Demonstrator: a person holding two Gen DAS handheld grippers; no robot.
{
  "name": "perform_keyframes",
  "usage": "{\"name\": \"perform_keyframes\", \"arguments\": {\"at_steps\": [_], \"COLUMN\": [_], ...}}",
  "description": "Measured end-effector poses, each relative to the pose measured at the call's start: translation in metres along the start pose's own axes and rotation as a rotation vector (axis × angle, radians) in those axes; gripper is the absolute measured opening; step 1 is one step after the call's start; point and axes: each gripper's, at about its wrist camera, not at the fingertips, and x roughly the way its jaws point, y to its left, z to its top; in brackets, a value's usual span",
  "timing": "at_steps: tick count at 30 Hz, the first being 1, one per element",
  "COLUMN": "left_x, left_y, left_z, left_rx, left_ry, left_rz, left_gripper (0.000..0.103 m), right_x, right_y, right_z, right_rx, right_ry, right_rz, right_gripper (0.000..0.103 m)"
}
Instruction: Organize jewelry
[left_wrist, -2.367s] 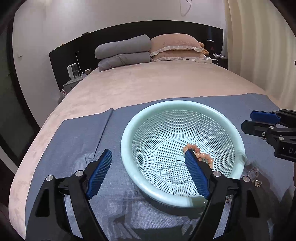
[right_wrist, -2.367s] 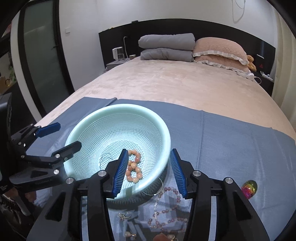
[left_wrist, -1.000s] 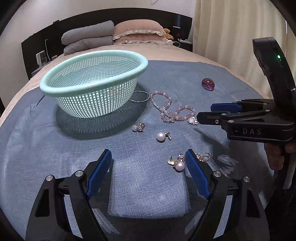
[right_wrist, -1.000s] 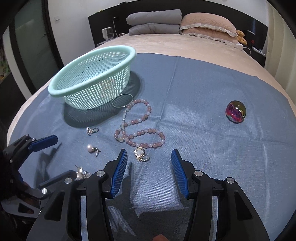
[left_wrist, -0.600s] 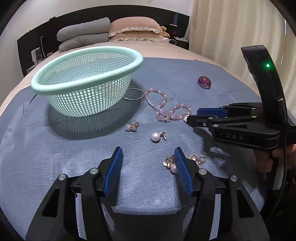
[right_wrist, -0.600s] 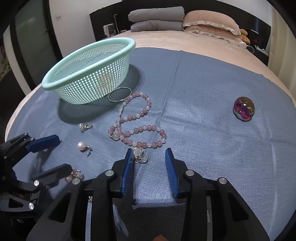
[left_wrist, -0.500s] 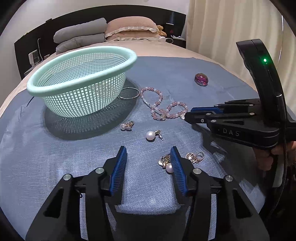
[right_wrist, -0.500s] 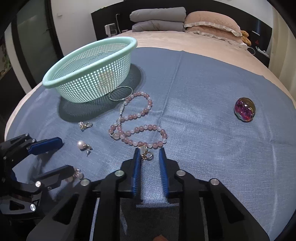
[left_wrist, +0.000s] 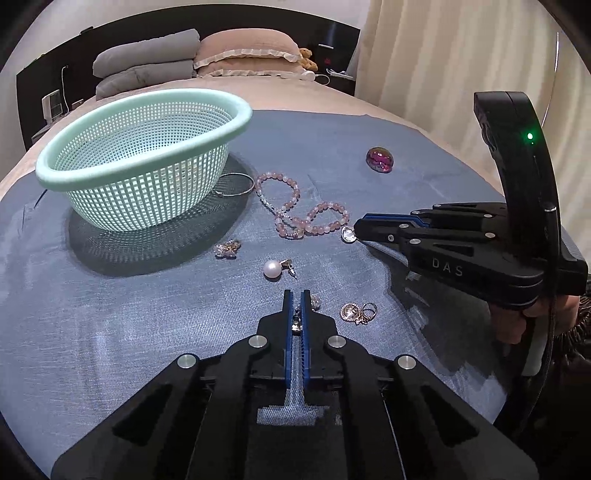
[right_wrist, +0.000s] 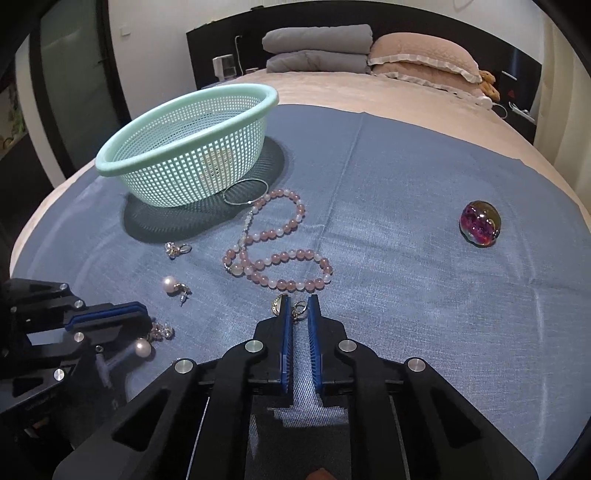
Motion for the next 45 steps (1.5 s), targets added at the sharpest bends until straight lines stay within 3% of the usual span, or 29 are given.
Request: {"name": "perform_keyframes", "arguments": {"at_steps": [11,19,21,23,24,32,34,35,38,45], "left_x": [-0.025,-0.028,-0.028,-0.027,-0.026,-0.020,-0.018,-0.016,-0.013,-0.012], "left_y": [0.001,0.001,0.002,0.004,0.005,0.011,0.012,0.012,0.011,0.012], "left_z": [0.014,0.014,0.014,0.013,0.013,0.009,0.008,0.008,0.006,0.002], "left_rx": [0.000,0.007,0.006,0.005,0.004,-0.003,-0.007,-0.009,-0.004,-0.003], "left_ry": [-0.048,-0.047,-0.045,-0.044,-0.042,-0.024,-0.017,-0.014,-0.006,0.009], "left_rz": [0.006,0.012,0.018,0.025,0.026,0.032,0.030,0.029,0.040,0.038], "left_gripper": [0.004,0.004,0.004,0.004,0.004,0.004,0.004,0.004,0.004,0.004], "right_x": [-0.016,-0.007,-0.004,-0.003,-0.002,0.016,0.015,0.014,0.014,0.007], "right_y": [-0.002,-0.004,-0.006,-0.006,-0.005,0.003,0.005,0.005,0.006,0.008], "right_z": [0.004,0.004,0.006,0.006,0.007,0.003,0.002,0.003,0.004,0.003], "right_rx": [0.003,0.033,0.045,0.054,0.053,0.030,0.016,0.017,0.014,0.007], "right_ry": [-0.034,-0.012,-0.007,-0.010,-0.012,0.036,0.033,0.035,0.041,0.027], "right_rz": [0.003,0.018,0.035,0.054,0.057,0.011,-0.001,-0.003,0.004,0.001], "right_gripper": [0.006,0.010,0.015,0.035,0.035,0.034,0.030,0.019,0.007,0.007]}}
